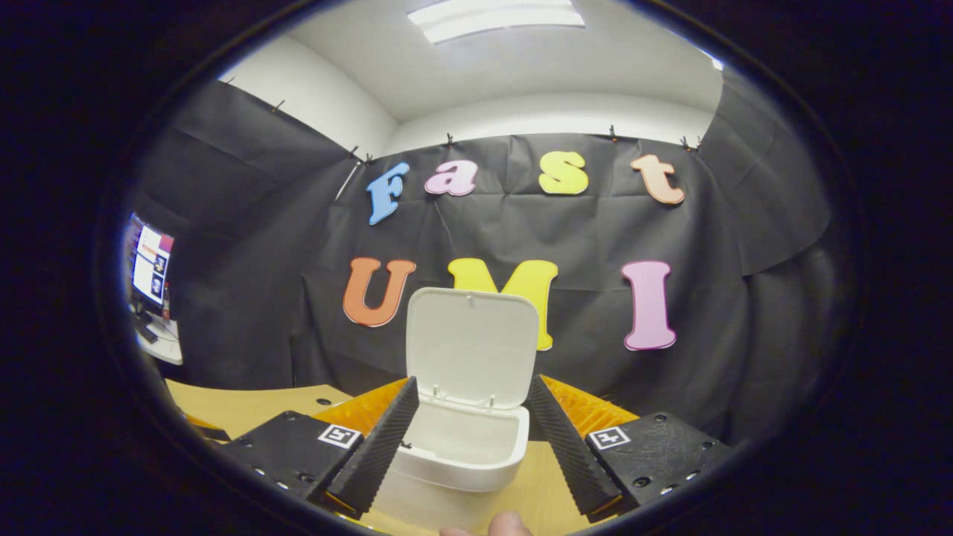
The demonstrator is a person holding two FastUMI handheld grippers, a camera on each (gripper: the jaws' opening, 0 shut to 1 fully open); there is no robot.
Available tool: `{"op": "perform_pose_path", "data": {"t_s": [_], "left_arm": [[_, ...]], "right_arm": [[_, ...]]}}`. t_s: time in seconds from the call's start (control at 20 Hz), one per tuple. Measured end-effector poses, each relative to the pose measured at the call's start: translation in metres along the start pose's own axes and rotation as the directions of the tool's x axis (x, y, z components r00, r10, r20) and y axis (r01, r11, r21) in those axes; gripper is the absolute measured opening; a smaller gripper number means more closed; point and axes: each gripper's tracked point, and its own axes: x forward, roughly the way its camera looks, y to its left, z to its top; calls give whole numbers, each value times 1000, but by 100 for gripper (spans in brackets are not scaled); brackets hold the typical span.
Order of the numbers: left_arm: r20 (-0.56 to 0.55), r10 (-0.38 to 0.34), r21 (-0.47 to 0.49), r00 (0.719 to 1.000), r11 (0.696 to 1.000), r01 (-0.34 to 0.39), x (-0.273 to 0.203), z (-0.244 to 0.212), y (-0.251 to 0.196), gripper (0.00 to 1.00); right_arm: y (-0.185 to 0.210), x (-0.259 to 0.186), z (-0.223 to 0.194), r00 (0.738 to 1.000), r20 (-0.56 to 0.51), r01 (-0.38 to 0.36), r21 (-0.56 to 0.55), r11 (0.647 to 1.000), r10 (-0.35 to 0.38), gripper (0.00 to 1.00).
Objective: Press the lid of the desktop garbage bin to open it, pick up the crumpled paper on the desktop and throw it into the bin, then pick up the pop can on the desktop and drop it into the bin, and finally close the garbage bin lid.
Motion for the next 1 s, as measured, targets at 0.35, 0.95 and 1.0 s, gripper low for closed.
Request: {"op": "perform_pose_path", "data": {"t_s": [0.35, 0.95, 1.0], "left_arm": [[-32, -33, 47, 999, 998, 35, -1, -12, -18, 97], [-237, -84, 29, 968, 995, 94, -7, -91, -45, 97], [-256, -88, 28, 963, 995, 99, -6, -99, -48, 97]], "right_arm": [[-26, -34, -23, 998, -37, 46, 42, 998, -44, 97], [-51, -97, -77, 993, -87, 89, 76, 993, -82, 95], [-51, -100, -81, 993, -91, 88, 80, 993, -81, 95]]}}
